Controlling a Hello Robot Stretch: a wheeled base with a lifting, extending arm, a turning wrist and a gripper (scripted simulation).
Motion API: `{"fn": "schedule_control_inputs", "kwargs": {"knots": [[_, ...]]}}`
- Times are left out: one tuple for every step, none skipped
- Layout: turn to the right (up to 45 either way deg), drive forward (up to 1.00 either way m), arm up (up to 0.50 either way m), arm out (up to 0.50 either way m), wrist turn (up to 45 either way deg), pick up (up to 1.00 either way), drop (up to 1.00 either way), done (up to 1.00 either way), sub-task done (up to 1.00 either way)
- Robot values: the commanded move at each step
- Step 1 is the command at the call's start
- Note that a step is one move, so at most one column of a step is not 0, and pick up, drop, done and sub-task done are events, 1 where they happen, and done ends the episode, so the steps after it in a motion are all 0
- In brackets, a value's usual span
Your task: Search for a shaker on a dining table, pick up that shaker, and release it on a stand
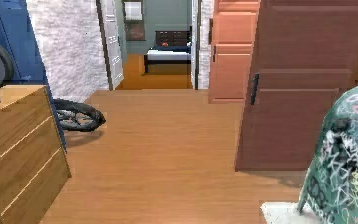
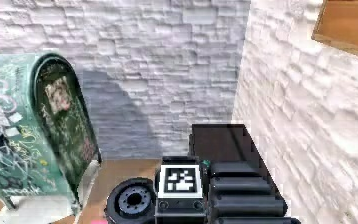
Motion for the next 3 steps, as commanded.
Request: {"fn": "schedule_control_inputs", "kwargs": {"knots": [[0.0, 0.15, 0.00, 0.00, 0.0, 0.00, 0.00, 0.00, 0.00], [45.0, 0.00, 0.00, 0.00, 0.0, 0.00, 0.00, 0.00, 0.00], [39.0, 0.00, 0.00, 0.00, 0.0, 0.00, 0.00, 0.00, 0.00]]}}
